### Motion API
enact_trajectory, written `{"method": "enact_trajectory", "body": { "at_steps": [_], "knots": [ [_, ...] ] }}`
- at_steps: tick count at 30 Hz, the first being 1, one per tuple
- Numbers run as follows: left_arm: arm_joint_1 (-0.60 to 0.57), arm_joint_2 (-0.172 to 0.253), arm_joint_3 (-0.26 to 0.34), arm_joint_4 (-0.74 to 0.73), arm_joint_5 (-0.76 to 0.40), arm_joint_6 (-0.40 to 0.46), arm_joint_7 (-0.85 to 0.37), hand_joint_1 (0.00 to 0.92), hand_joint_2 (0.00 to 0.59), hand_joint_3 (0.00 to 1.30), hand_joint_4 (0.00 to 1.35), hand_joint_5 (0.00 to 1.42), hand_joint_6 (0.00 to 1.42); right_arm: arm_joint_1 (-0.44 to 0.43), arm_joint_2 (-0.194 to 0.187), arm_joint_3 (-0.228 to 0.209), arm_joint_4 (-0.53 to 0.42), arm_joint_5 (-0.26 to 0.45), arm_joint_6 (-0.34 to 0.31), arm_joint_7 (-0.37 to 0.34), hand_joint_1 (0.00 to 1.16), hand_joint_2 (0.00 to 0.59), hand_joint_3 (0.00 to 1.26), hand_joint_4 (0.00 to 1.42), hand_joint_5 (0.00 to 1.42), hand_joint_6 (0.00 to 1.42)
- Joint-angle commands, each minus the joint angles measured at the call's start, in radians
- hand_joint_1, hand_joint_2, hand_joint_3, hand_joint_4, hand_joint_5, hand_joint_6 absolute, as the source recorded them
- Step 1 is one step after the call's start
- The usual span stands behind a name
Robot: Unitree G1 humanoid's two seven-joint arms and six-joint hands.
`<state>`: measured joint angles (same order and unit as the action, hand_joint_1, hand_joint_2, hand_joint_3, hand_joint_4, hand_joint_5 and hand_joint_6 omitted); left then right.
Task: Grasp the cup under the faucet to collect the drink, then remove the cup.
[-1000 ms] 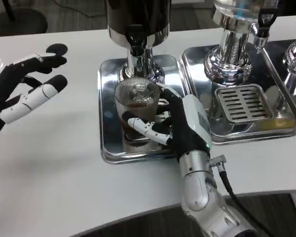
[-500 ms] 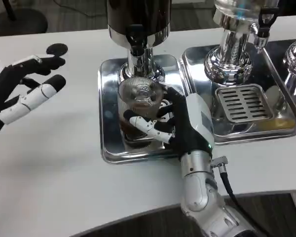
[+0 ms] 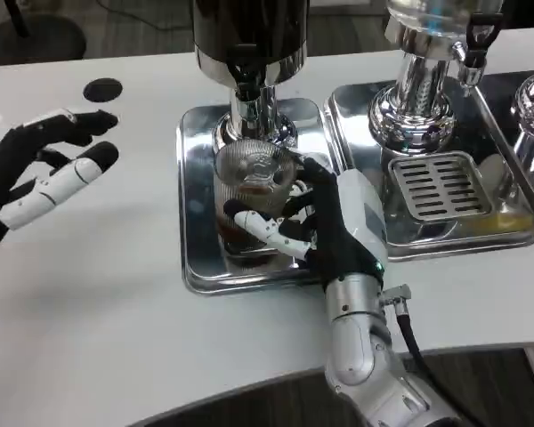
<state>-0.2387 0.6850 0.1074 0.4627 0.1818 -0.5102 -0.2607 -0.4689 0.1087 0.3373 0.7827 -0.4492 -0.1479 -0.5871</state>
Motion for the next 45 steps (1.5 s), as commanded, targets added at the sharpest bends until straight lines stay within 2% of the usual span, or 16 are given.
{"method": "enact_trajectory", "body": {
  "at_steps": [1,9,17,25,37,45],
  "knots": [
    [-0.012,0.01,-0.007,0.013,0.0,-0.005,-0.011,0.0,0.151,0.3,0.26,0.26,0.44,0.017,0.029,0.009,-0.048,-0.019,-0.019,-0.03,0.67,0.208,0.41,0.45,0.67,0.91],
    [-0.023,0.005,-0.024,0.028,0.003,-0.012,-0.018,0.0,0.147,0.3,0.26,0.26,0.44,0.069,0.003,0.004,-0.136,-0.061,0.01,-0.031,0.67,0.208,0.42,0.47,0.68,0.93],
    [-0.04,0.0,-0.05,0.054,0.004,-0.025,-0.028,0.0,0.147,0.3,0.26,0.26,0.44,0.099,-0.009,0.003,-0.181,-0.091,0.033,-0.04,0.67,0.208,0.42,0.47,0.68,0.93],
    [-0.056,0.001,-0.07,0.078,0.008,-0.044,-0.037,0.0,0.148,0.29,0.25,0.25,0.44,0.127,-0.033,-0.004,-0.242,-0.106,0.059,-0.027,0.67,0.208,0.42,0.47,0.68,0.93],
    [-0.061,-0.02,-0.115,0.095,0.01,-0.077,-0.059,0.0,0.148,0.29,0.25,0.25,0.44,0.184,-0.075,-0.004,-0.364,-0.13,0.123,0.013,0.67,0.208,0.43,0.47,0.7,0.93],
    [-0.063,-0.034,-0.148,0.091,0.014,-0.107,-0.074,0.0,0.148,0.29,0.24,0.25,0.44,0.221,-0.093,-0.017,-0.423,-0.123,0.142,0.037,0.67,0.212,0.44,0.47,0.7,0.93]
  ]
}}
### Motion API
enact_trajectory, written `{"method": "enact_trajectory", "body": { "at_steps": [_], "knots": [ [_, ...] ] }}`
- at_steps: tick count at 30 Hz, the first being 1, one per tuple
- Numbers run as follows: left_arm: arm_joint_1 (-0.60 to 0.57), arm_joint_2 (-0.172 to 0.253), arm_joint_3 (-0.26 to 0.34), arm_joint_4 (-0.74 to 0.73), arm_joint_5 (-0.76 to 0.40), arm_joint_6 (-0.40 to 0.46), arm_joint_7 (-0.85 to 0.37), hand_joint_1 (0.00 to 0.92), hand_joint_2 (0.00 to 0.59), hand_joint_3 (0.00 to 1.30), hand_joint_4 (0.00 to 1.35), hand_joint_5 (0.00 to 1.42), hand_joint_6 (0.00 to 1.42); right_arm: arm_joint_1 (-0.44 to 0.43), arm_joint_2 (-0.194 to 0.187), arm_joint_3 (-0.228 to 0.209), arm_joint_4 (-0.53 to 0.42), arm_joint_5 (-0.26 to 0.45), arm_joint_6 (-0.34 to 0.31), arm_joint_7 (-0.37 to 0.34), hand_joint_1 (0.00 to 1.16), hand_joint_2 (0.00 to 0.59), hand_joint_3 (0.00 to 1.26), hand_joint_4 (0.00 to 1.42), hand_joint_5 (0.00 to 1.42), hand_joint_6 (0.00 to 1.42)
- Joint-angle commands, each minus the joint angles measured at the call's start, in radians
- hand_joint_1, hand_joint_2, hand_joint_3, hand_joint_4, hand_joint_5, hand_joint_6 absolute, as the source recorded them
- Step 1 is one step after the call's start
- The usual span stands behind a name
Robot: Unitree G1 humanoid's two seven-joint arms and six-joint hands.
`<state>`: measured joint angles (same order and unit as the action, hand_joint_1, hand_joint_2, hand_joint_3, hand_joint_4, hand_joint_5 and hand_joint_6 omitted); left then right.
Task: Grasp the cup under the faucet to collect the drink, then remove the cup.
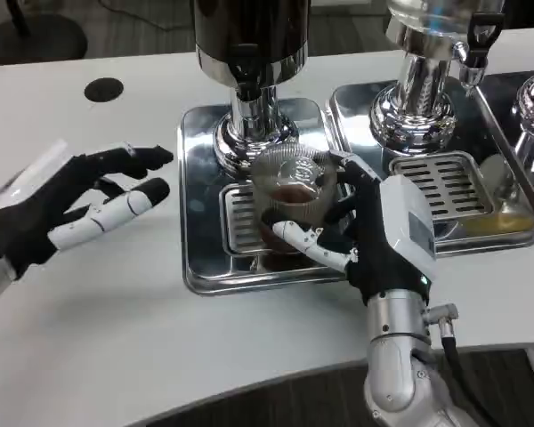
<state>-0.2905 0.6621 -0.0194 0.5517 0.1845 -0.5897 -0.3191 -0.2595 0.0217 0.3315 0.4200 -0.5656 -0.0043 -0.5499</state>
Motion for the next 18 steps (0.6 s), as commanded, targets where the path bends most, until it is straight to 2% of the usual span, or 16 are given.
{"method": "enact_trajectory", "body": {
  "at_steps": [1,9,18],
  "knots": [
    [-0.01,-0.013,-0.025,0.001,0.013,-0.033,-0.018,0.0,0.148,0.29,0.24,0.25,0.44,0.017,-0.006,-0.013,-0.069,-0.007,-0.001,0.003,0.67,0.212,0.44,0.47,0.7,0.93],
    [-0.009,-0.031,-0.049,0.019,0.019,-0.069,-0.019,0.0,0.149,0.28,0.22,0.23,0.44,0.038,-0.01,-0.018,-0.104,-0.005,0.006,0.015,0.67,0.22,0.44,0.48,0.7,0.93],
    [0.015,-0.032,-0.039,-0.002,0.002,-0.074,-0.03,0.0,0.149,0.28,0.22,0.23,0.44,0.118,-0.024,-0.011,-0.23,-0.017,0.027,0.051,0.67,0.222,0.44,0.48,0.7,0.93]
  ]
}}
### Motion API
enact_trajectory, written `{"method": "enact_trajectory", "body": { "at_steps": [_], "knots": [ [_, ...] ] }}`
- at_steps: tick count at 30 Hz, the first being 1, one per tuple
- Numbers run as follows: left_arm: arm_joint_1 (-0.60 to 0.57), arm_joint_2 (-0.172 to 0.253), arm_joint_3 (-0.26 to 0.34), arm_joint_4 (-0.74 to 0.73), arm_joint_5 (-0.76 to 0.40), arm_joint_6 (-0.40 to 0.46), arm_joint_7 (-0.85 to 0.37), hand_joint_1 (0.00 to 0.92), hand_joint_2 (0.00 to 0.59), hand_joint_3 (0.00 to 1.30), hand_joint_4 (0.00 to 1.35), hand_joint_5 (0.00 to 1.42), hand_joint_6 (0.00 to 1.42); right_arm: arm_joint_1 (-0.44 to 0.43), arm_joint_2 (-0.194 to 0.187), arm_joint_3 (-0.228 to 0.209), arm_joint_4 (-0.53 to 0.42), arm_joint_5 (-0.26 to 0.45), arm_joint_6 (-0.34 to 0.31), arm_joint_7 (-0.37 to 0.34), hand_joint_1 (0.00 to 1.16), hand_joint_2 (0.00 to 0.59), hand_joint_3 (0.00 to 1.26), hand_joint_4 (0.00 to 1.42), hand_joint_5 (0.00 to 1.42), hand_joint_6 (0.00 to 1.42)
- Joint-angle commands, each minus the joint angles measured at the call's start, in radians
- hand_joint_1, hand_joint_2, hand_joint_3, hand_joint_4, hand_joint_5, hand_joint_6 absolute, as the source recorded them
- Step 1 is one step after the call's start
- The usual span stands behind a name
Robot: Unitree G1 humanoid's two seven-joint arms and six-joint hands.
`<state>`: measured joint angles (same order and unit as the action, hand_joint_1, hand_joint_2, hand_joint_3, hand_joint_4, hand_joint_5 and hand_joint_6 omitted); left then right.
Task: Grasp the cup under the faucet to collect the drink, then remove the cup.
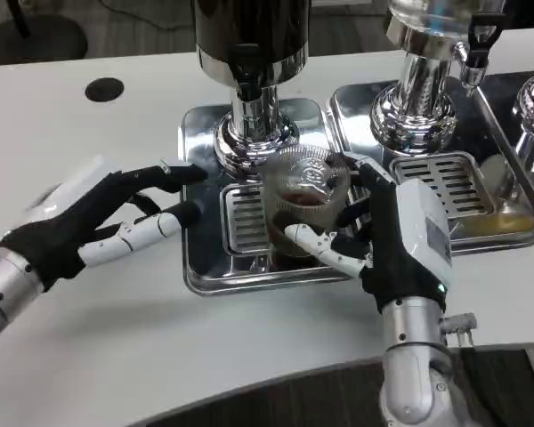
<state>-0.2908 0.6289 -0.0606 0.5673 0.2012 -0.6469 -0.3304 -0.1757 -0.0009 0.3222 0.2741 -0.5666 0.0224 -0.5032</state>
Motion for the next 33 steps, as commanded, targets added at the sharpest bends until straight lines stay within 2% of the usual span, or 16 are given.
{"method": "enact_trajectory", "body": {
  "at_steps": [1,11,17,27,33],
  "knots": [
    [0.02,0.001,0.002,-0.022,-0.018,-0.017,-0.021,0.0,0.149,0.28,0.22,0.23,0.44,0.049,-0.003,0.0,-0.103,-0.019,0.003,0.007,0.67,0.222,0.44,0.48,0.7,0.93],
    [0.138,0.001,0.016,-0.176,-0.077,0.011,-0.073,0.0,0.149,0.28,0.21,0.23,0.44,0.206,-0.01,0.011,-0.309,-0.053,0.028,0.065,0.67,0.222,0.45,0.48,0.71,0.93],
    [0.228,0.02,0.044,-0.291,-0.112,0.042,-0.099,0.0,0.149,0.28,0.21,0.23,0.44,0.282,-0.01,0.015,-0.404,-0.071,0.037,0.1,0.67,0.225,0.45,0.48,0.71,0.93],
    [0.324,0.055,0.101,-0.408,-0.068,0.03,-0.079,0.0,0.144,0.28,0.21,0.22,0.42,0.342,-0.012,0.013,-0.465,-0.08,0.027,0.13,0.67,0.229,0.45,0.49,0.71,0.93],
    [0.341,0.05,0.116,-0.433,-0.048,0.035,-0.077,0.0,0.144,0.27,0.19,0.19,0.36,0.359,-0.015,0.006,-0.479,-0.078,0.025,0.14,0.67,0.23,0.45,0.49,0.72,0.94]
  ]
}}
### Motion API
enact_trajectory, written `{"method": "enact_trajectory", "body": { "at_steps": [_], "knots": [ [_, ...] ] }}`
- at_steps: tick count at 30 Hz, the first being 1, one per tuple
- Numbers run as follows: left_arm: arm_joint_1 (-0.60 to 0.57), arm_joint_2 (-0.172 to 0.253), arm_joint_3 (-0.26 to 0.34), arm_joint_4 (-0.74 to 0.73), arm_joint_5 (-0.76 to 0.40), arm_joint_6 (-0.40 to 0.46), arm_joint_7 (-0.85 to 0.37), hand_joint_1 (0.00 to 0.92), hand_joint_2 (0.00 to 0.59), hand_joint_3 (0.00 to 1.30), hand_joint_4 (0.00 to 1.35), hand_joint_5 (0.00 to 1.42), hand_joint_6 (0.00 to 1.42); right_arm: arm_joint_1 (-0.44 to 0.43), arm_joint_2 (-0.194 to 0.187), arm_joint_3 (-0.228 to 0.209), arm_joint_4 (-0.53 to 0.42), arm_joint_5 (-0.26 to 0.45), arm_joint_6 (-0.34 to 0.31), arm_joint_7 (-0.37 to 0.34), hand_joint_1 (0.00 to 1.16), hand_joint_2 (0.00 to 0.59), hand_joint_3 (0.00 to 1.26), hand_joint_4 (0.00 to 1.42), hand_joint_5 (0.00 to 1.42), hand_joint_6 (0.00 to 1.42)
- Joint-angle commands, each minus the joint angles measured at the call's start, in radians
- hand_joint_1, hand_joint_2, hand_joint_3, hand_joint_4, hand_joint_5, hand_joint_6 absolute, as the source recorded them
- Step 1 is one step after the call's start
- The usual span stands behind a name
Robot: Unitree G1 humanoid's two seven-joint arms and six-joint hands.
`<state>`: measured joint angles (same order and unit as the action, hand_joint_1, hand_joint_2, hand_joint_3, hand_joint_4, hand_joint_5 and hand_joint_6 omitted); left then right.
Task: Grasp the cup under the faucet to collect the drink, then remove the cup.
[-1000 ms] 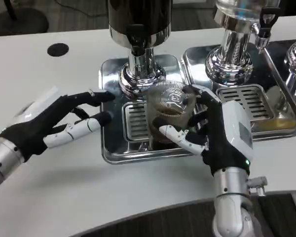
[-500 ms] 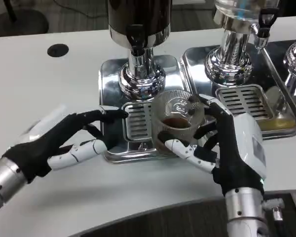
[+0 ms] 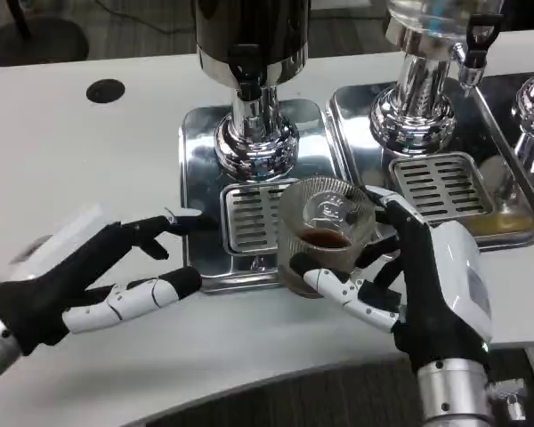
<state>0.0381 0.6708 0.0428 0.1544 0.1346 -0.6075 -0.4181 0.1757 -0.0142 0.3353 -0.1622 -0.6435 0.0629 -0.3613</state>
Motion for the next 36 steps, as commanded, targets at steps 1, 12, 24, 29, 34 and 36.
{"method": "enact_trajectory", "body": {
  "at_steps": [1,12,24,29,34,36],
  "knots": [
    [0.012,0.007,0.013,-0.021,0.019,-0.004,0.01,0.0,0.144,0.27,0.18,0.19,0.35,0.009,-0.002,-0.008,-0.045,-0.001,-0.017,-0.002,0.67,0.23,0.45,0.49,0.72,0.94],
    [0.034,0.015,0.02,-0.032,0.061,-0.052,0.011,0.0,0.138,0.25,0.16,0.16,0.33,0.021,-0.001,-0.013,-0.046,-0.002,-0.027,-0.002,0.67,0.23,0.45,0.5,0.72,0.94],
    [0.033,0.018,0.022,-0.022,0.062,-0.051,0.006,0.0,0.139,0.25,0.16,0.16,0.33,0.024,0.0,-0.014,-0.051,-0.003,-0.027,-0.002,0.67,0.23,0.46,0.5,0.73,0.94],
    [0.04,0.018,0.026,-0.025,0.069,-0.05,0.009,0.0,0.139,0.25,0.15,0.11,0.28,0.022,0.0,-0.013,-0.054,-0.002,-0.027,0.001,0.67,0.23,0.46,0.5,0.73,0.94],
    [0.041,0.019,0.027,-0.025,0.073,-0.049,0.008,0.0,0.135,0.25,0.12,0.09,0.25,0.02,-0.003,-0.015,-0.055,0.0,-0.024,0.01,0.67,0.23,0.47,0.5,0.73,0.94],
    [0.041,0.019,0.026,-0.027,0.074,-0.048,0.007,0.0,0.134,0.23,0.1,0.07,0.24,0.021,-0.002,-0.017,-0.057,0.003,-0.025,0.013,0.67,0.23,0.47,0.5,0.73,0.94]
  ]
}}
